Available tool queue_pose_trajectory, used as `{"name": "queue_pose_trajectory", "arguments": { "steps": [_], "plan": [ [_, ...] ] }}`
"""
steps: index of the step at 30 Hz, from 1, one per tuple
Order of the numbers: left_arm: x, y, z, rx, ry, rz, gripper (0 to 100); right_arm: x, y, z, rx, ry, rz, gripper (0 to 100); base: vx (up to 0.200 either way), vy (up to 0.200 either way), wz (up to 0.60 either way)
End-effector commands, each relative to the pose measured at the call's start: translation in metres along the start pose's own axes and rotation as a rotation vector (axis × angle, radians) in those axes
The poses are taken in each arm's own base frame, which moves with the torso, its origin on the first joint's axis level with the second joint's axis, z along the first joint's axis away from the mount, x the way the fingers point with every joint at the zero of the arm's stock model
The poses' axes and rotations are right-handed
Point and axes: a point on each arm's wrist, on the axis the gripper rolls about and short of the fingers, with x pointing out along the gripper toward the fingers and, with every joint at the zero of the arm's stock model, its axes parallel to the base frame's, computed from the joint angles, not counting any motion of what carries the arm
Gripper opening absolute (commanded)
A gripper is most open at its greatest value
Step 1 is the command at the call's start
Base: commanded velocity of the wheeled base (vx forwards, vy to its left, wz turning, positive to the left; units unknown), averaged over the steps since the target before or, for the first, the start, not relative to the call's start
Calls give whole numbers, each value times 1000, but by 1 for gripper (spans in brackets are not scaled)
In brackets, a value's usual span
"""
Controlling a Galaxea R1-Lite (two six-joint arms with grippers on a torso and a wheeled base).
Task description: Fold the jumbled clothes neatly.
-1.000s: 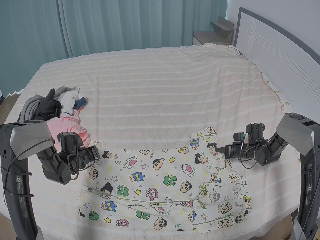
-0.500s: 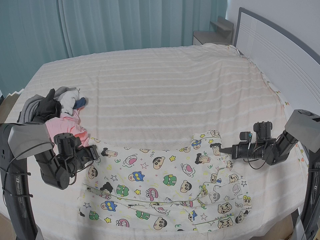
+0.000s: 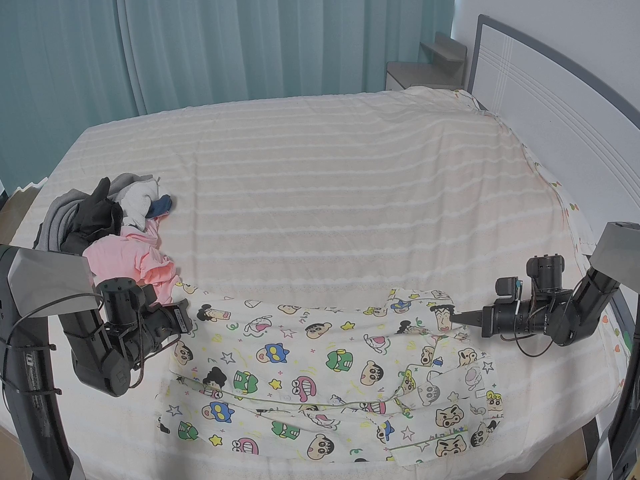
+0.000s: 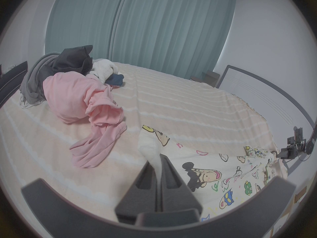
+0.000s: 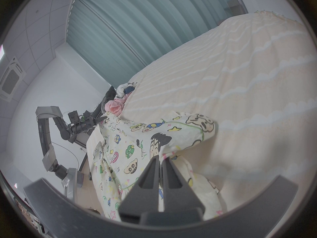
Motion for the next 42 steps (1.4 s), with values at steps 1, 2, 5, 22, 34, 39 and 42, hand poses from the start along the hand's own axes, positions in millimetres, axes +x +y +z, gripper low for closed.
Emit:
{"name": "queue_pose_trajectory", "arguments": {
  "steps": [1, 2, 5, 22, 34, 39, 42],
  "plan": [
    [-9, 1, -8, 14, 20, 2, 0, -16, 11, -8, -17, 11, 17, 0, 0, 0, 0],
    [-12, 1, -10, 14, 22, 2, 0, -19, 13, -13, -19, 22, 24, 0, 0, 0, 0],
    [-19, -2, -19, 18, 48, -6, 0, -25, 16, -26, -17, 56, 31, 0, 0, 0, 0],
    [-53, -8, -59, 63, 246, -49, 0, -43, 16, -66, -15, 150, 10, 0, 0, 0, 0],
    [-73, -10, -70, 56, 346, -93, 0, -52, 17, -76, -3, 166, -4, 0, 0, 0, 0],
    [-74, -6, -70, 46, 347, -79, 0, -58, 15, -80, 14, 172, -17, 0, 0, 0, 0],
    [-76, -5, -72, 44, 359, -73, 0, -59, 16, -84, 21, 183, -17, 0, 0, 0, 0]
  ]
}}
